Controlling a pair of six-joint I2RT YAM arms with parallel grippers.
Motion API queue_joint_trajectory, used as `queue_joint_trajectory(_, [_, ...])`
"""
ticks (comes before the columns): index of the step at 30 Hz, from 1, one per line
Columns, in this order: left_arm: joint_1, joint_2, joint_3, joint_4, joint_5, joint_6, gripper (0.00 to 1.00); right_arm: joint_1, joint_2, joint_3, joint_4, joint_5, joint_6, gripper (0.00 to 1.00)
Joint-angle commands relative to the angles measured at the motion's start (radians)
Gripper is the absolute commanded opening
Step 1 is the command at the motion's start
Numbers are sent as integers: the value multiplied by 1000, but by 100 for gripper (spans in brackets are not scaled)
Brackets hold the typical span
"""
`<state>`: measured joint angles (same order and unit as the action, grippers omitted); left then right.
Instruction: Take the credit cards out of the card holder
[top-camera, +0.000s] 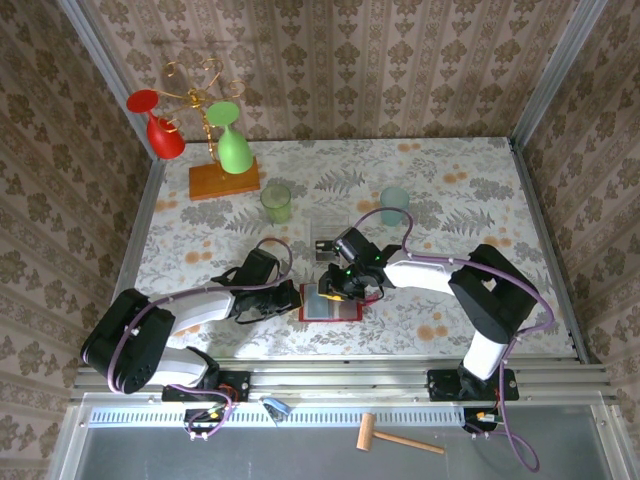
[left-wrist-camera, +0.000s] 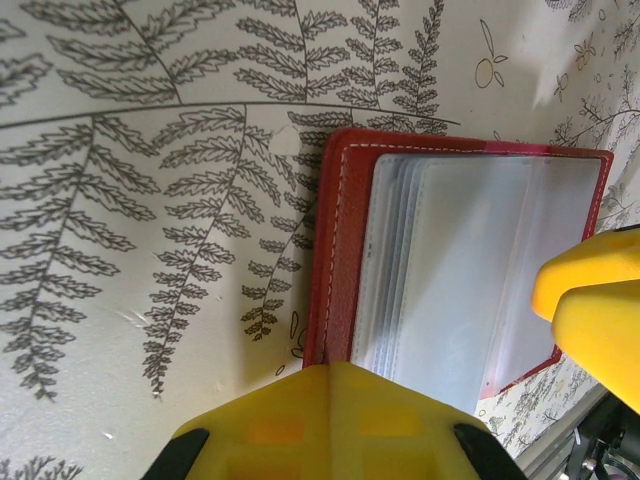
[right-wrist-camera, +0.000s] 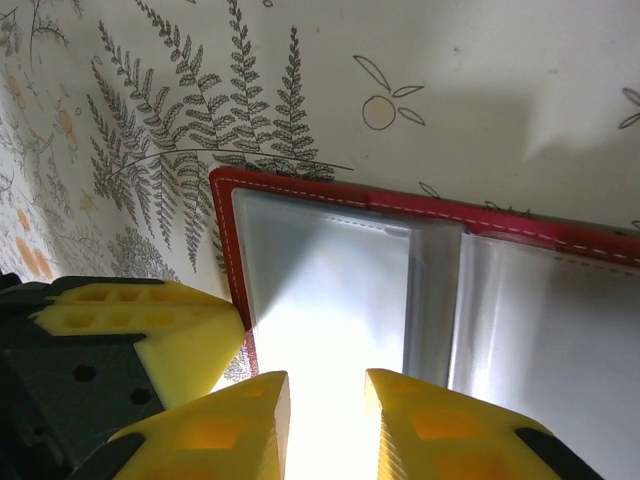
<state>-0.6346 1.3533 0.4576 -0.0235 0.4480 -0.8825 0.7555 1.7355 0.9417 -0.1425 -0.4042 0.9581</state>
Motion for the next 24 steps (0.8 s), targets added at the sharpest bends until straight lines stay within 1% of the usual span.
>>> queue_joint_trajectory(1, [-5, 7, -8, -31, -3, 14, 6, 9, 17, -12, 21, -33, 23, 27])
queue_joint_trajectory(7, [-4, 11, -8, -33, -5, 16, 6, 13, 38, -12, 15, -59, 21, 28])
queue_joint_trajectory(20, [-4, 18, -4, -38, -3, 19, 5, 25, 44, -29, -7, -33, 19, 29])
queue_joint_trajectory(24, [-5, 18, -4, -41, -4, 20, 5, 25, 38, -25, -37, -8, 9, 29])
